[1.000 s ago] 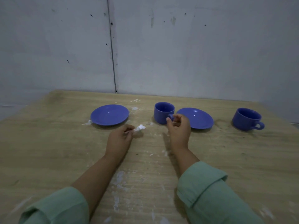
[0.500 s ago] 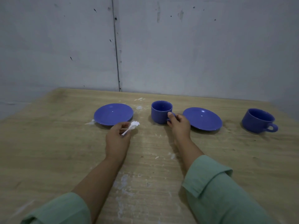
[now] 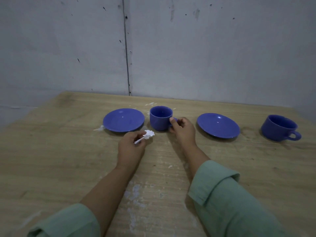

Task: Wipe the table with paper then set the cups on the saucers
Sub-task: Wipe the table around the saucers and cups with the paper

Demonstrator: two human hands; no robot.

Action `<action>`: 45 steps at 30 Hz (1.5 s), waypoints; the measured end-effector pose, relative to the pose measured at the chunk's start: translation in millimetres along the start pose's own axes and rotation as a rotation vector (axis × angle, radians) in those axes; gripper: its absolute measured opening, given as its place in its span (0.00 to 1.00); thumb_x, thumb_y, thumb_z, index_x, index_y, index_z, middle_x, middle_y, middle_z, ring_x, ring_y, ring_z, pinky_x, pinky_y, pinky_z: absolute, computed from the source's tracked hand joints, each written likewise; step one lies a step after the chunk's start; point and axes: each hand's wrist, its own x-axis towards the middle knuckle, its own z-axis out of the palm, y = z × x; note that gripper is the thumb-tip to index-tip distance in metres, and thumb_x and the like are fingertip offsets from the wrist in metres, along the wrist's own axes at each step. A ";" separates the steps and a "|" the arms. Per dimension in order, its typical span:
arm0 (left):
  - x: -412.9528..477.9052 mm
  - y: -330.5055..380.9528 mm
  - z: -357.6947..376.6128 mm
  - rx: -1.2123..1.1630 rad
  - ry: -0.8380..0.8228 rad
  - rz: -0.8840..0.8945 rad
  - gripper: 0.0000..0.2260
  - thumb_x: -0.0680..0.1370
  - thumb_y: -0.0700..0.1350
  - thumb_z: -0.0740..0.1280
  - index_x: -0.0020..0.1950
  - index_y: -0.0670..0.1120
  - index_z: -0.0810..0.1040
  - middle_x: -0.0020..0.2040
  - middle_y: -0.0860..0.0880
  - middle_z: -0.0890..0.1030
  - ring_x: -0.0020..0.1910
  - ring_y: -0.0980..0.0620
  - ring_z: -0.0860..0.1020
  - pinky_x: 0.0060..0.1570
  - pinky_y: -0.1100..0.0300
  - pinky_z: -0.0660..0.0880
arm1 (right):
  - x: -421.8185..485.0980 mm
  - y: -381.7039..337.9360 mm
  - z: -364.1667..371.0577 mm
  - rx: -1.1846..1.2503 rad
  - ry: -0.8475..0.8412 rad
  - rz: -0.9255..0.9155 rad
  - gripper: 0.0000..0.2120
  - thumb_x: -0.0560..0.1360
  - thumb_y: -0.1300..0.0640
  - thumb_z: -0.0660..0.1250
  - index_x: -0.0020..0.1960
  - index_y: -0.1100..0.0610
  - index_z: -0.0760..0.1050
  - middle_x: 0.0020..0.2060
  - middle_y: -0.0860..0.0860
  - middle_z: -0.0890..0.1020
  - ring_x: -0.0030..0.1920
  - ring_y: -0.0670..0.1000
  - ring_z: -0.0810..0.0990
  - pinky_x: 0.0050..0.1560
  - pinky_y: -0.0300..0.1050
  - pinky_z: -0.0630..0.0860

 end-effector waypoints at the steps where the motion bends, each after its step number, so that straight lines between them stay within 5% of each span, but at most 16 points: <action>1: -0.5 1.8 -0.1 0.023 -0.021 0.029 0.09 0.73 0.45 0.70 0.52 0.48 0.83 0.47 0.53 0.82 0.45 0.61 0.78 0.44 0.75 0.69 | -1.2 -0.9 -2.1 -0.033 0.013 -0.008 0.10 0.73 0.53 0.70 0.47 0.59 0.74 0.45 0.56 0.82 0.48 0.55 0.82 0.54 0.55 0.80; 3: -1.8 6.6 -0.6 0.086 -0.084 0.105 0.10 0.74 0.43 0.69 0.54 0.48 0.82 0.48 0.53 0.82 0.46 0.59 0.77 0.44 0.75 0.68 | -4.5 -3.5 -9.4 -0.095 0.037 -0.028 0.13 0.72 0.51 0.71 0.50 0.57 0.74 0.46 0.52 0.81 0.49 0.52 0.81 0.53 0.51 0.80; 7: -8.9 17.8 1.6 0.140 -0.208 0.196 0.10 0.75 0.40 0.67 0.54 0.47 0.82 0.46 0.55 0.79 0.44 0.63 0.75 0.45 0.80 0.68 | -14.5 -8.5 -37.9 -0.240 0.069 -0.206 0.05 0.74 0.56 0.68 0.47 0.57 0.76 0.41 0.48 0.78 0.39 0.38 0.75 0.39 0.23 0.71; 9: -16.7 27.4 8.6 0.094 -0.259 0.189 0.09 0.75 0.39 0.67 0.53 0.48 0.83 0.47 0.55 0.81 0.46 0.62 0.77 0.48 0.74 0.72 | -21.7 -8.8 -59.2 -0.316 0.052 -0.280 0.04 0.74 0.58 0.67 0.43 0.58 0.77 0.37 0.48 0.78 0.36 0.38 0.74 0.37 0.20 0.68; 16: -54.5 74.2 59.6 0.043 -0.406 0.271 0.06 0.73 0.38 0.70 0.46 0.45 0.84 0.43 0.50 0.83 0.42 0.59 0.79 0.44 0.73 0.72 | -33.0 -4.9 -148.8 -0.382 0.138 -0.293 0.06 0.74 0.59 0.67 0.44 0.62 0.80 0.39 0.50 0.81 0.41 0.46 0.77 0.41 0.28 0.70; 20: -80.9 92.4 100.8 -0.060 -0.462 0.144 0.11 0.71 0.39 0.70 0.34 0.56 0.82 0.34 0.57 0.83 0.35 0.64 0.80 0.35 0.78 0.72 | -26.6 3.1 -199.6 -0.346 0.347 -0.217 0.03 0.75 0.60 0.65 0.45 0.56 0.77 0.40 0.49 0.80 0.42 0.47 0.77 0.46 0.41 0.74; 25: -96.2 106.7 160.4 0.022 -0.479 0.197 0.09 0.70 0.36 0.67 0.43 0.46 0.86 0.39 0.55 0.85 0.38 0.65 0.79 0.38 0.82 0.69 | -10.7 7.8 -259.2 -0.275 0.614 -0.106 0.08 0.72 0.63 0.62 0.47 0.53 0.77 0.45 0.52 0.81 0.48 0.55 0.80 0.50 0.51 0.79; 30: -100.0 125.7 209.0 0.062 -0.498 0.405 0.11 0.68 0.30 0.65 0.37 0.43 0.84 0.32 0.67 0.79 0.37 0.86 0.68 0.42 0.88 0.60 | 7.1 17.2 -322.5 -0.669 0.711 -0.007 0.16 0.73 0.63 0.61 0.60 0.59 0.72 0.59 0.58 0.76 0.60 0.59 0.73 0.58 0.51 0.71; 33: -91.5 135.7 237.4 0.184 -0.494 0.436 0.10 0.71 0.34 0.64 0.41 0.44 0.83 0.39 0.57 0.82 0.37 0.72 0.71 0.40 0.86 0.60 | 19.1 24.1 -345.1 -0.977 0.518 0.211 0.19 0.75 0.61 0.57 0.66 0.61 0.69 0.66 0.60 0.72 0.66 0.61 0.68 0.68 0.54 0.63; 37: -79.9 144.8 278.4 0.424 -0.587 0.296 0.10 0.78 0.38 0.59 0.52 0.42 0.78 0.52 0.44 0.81 0.52 0.45 0.78 0.44 0.63 0.66 | 36.0 27.2 -354.1 -1.143 0.361 0.293 0.23 0.77 0.59 0.50 0.72 0.56 0.62 0.73 0.55 0.64 0.73 0.56 0.60 0.72 0.60 0.52; 45: -59.5 159.6 320.9 0.556 -0.628 0.285 0.12 0.79 0.34 0.56 0.58 0.39 0.75 0.56 0.38 0.79 0.55 0.40 0.77 0.52 0.53 0.73 | 53.8 34.9 -369.7 -1.228 0.173 0.355 0.24 0.81 0.51 0.43 0.77 0.49 0.49 0.78 0.50 0.49 0.77 0.55 0.46 0.73 0.64 0.44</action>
